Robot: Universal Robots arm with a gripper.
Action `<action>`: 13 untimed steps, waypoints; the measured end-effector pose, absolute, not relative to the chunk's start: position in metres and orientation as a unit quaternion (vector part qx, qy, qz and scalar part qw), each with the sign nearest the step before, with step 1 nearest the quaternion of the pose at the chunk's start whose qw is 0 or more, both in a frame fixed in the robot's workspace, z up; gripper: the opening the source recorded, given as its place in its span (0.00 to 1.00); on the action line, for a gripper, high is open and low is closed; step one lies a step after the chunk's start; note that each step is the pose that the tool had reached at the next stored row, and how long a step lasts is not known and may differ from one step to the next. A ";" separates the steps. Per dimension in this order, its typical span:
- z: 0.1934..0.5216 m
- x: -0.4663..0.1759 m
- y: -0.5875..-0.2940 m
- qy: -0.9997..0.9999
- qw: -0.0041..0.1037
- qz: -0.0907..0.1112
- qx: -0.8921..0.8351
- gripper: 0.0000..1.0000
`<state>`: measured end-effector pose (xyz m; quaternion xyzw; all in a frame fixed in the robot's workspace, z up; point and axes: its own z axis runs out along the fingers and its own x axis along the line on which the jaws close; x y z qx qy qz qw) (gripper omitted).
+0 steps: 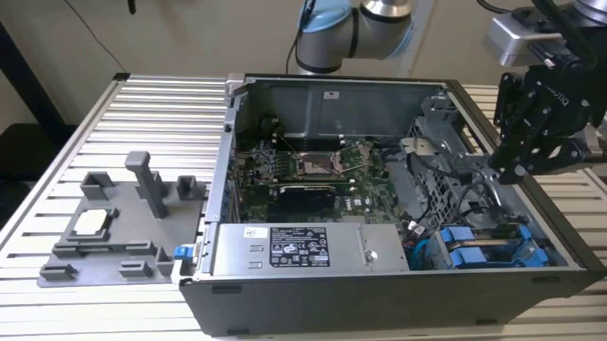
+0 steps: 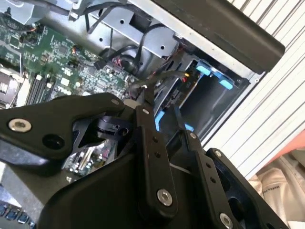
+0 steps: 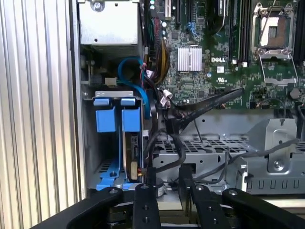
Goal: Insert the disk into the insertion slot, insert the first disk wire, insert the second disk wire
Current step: 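Insert the first disk wire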
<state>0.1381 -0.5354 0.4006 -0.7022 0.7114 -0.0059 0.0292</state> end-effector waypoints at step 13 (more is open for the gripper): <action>0.395 0.093 -0.533 0.706 0.031 -0.008 -0.708 0.33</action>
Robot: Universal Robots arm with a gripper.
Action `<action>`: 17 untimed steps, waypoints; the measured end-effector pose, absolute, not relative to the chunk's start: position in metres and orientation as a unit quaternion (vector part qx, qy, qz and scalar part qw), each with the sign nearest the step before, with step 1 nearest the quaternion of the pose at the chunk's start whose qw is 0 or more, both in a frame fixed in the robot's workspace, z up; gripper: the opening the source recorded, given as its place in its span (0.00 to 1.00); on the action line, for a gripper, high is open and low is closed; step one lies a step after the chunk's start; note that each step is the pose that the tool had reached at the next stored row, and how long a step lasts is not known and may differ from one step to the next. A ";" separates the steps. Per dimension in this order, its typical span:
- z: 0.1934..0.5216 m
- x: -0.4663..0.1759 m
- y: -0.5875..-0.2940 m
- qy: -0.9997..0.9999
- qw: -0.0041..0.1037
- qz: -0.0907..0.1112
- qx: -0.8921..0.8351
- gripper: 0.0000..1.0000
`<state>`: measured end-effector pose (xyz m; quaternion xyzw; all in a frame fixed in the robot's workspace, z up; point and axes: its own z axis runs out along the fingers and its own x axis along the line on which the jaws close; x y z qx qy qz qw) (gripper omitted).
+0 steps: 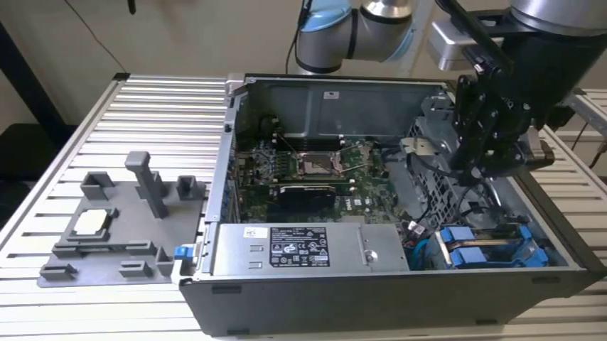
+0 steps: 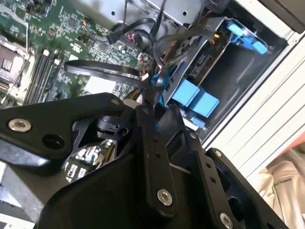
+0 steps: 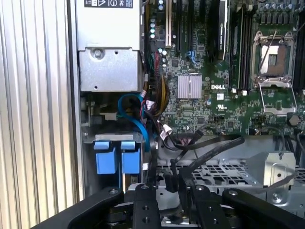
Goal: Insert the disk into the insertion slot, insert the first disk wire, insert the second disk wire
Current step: 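Insert the first disk wire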
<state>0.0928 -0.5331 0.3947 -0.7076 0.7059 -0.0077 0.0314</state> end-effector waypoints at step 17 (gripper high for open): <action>0.388 0.090 -0.526 0.688 0.034 -0.025 -0.725 0.18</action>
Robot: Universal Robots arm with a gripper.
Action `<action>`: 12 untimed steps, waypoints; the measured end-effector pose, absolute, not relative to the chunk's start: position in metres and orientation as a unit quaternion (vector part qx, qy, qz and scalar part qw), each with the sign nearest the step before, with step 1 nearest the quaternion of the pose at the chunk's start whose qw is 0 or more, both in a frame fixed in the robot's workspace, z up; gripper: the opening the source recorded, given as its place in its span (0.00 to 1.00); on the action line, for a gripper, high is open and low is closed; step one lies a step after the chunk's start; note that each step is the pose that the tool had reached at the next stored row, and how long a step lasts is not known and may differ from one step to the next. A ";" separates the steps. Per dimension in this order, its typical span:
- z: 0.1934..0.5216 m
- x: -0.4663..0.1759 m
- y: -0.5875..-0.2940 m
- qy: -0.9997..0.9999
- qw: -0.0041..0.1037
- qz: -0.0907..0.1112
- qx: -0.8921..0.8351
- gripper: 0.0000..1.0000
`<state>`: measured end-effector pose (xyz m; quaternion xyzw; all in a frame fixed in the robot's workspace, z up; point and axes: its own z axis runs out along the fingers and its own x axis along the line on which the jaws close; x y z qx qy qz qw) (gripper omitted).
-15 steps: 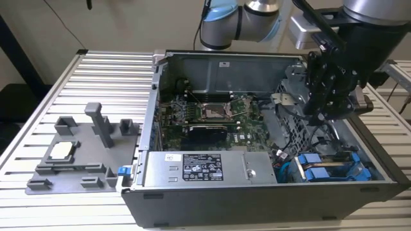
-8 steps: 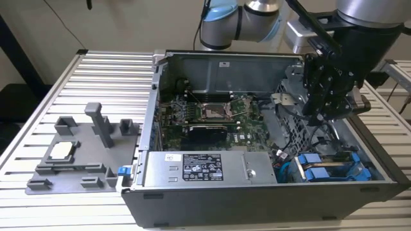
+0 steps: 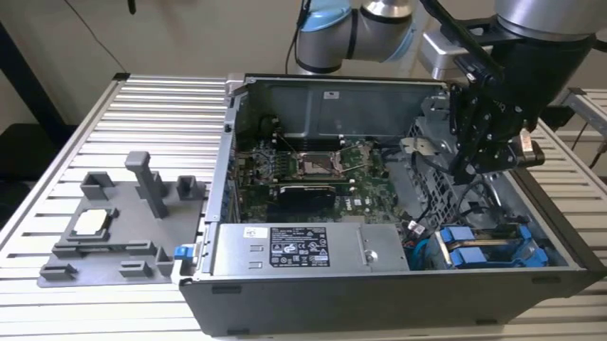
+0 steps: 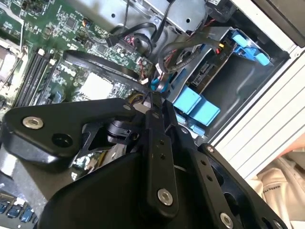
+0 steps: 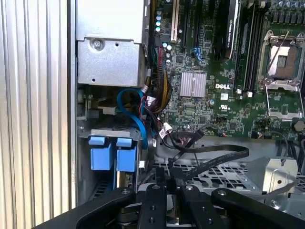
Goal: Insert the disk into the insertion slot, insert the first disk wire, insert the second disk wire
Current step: 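Insert the first disk wire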
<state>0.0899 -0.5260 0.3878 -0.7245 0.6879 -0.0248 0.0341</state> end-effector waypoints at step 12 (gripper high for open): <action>0.388 0.094 -0.535 0.688 0.035 -0.022 -0.724 0.16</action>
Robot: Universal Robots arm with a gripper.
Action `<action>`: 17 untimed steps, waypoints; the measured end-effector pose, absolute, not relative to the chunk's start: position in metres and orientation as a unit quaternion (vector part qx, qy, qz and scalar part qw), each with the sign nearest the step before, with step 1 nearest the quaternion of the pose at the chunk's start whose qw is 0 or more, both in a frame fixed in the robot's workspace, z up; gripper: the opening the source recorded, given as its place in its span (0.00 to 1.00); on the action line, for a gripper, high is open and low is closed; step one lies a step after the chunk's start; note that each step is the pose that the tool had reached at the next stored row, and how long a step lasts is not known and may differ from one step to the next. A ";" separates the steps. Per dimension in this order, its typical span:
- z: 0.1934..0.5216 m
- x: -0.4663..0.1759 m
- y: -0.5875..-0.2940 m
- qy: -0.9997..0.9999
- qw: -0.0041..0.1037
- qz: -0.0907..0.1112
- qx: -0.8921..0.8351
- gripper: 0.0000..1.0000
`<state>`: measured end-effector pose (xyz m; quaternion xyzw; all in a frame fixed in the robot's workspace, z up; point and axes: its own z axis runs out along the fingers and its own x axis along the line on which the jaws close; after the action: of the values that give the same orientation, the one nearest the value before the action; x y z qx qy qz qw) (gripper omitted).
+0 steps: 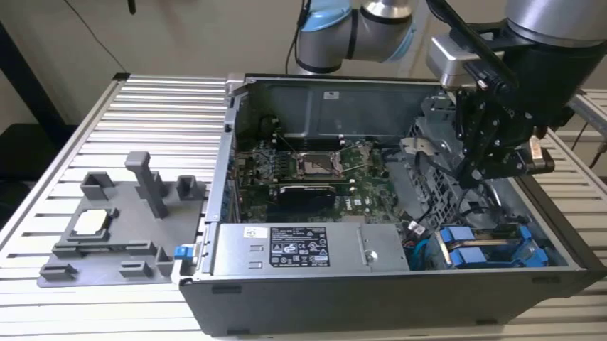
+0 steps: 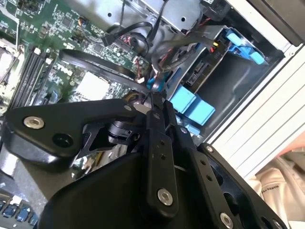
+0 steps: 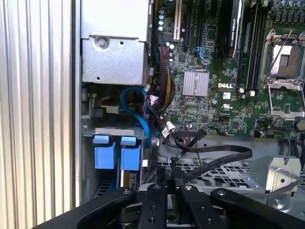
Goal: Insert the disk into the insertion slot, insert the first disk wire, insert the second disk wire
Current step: 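Insert the first disk wire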
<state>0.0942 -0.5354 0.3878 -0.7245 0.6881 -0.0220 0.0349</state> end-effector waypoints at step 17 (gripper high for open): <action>0.388 0.112 -0.579 0.689 0.036 -0.006 -0.724 0.16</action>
<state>0.1124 -0.5790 0.3877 -0.7242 0.6886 -0.0060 0.0357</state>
